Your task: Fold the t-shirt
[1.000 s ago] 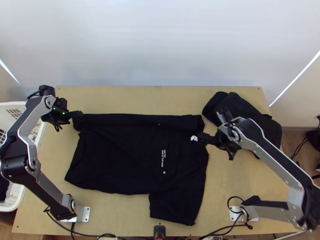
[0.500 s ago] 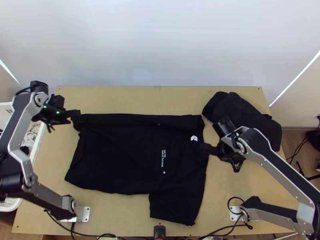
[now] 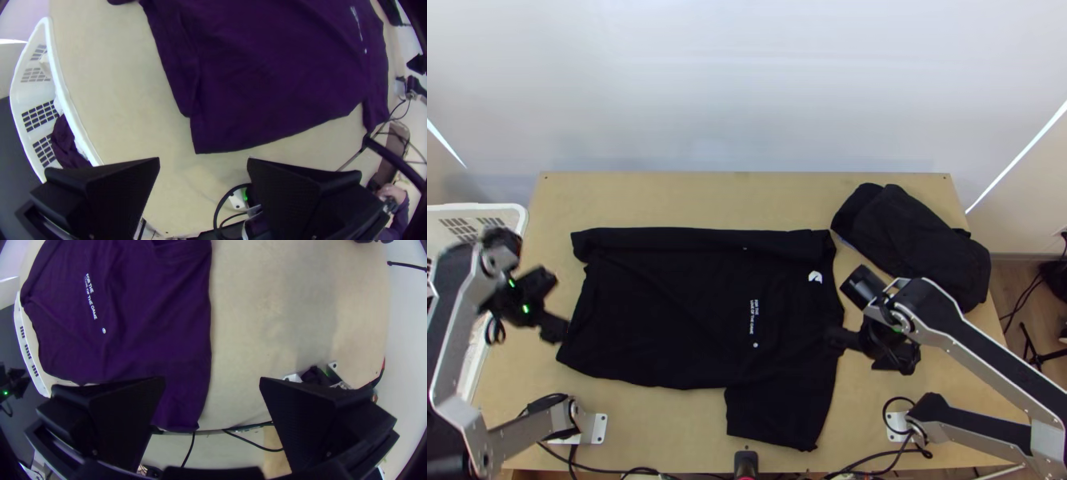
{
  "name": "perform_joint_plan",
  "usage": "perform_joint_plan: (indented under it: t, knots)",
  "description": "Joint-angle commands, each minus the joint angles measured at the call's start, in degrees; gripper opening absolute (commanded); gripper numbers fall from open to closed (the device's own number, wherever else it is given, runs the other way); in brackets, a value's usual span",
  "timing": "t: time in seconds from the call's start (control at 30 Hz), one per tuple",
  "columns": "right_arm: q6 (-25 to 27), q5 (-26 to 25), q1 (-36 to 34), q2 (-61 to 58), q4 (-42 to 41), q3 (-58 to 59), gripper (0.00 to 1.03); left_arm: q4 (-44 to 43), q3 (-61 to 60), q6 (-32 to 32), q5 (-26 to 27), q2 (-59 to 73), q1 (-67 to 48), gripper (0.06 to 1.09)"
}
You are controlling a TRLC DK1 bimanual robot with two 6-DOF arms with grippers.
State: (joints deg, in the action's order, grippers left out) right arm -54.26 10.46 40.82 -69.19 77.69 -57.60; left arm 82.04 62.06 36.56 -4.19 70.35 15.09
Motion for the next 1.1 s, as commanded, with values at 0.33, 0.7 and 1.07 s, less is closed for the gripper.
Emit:
perform_joint_plan:
  t: [0.33, 0.7, 1.07]
  knots:
    - [-0.2, 4.1, 4.1, -0.9, 1.3, 1.0, 0.92, -25.4, -28.5, 13.3, -3.9, -9.2, -2.8, 0.88]
    - [1.0, 5.3, 6.7, -0.9, 1.2, 2.3, 0.89, -30.7, -29.2, 17.3, -4.9, -6.5, 1.9, 0.52]
    - [4.3, 8.7, 11.0, -6.3, -6.6, 11.4, 0.85, -29.1, -29.3, 18.8, -0.4, -10.8, 0.4, 0.1]
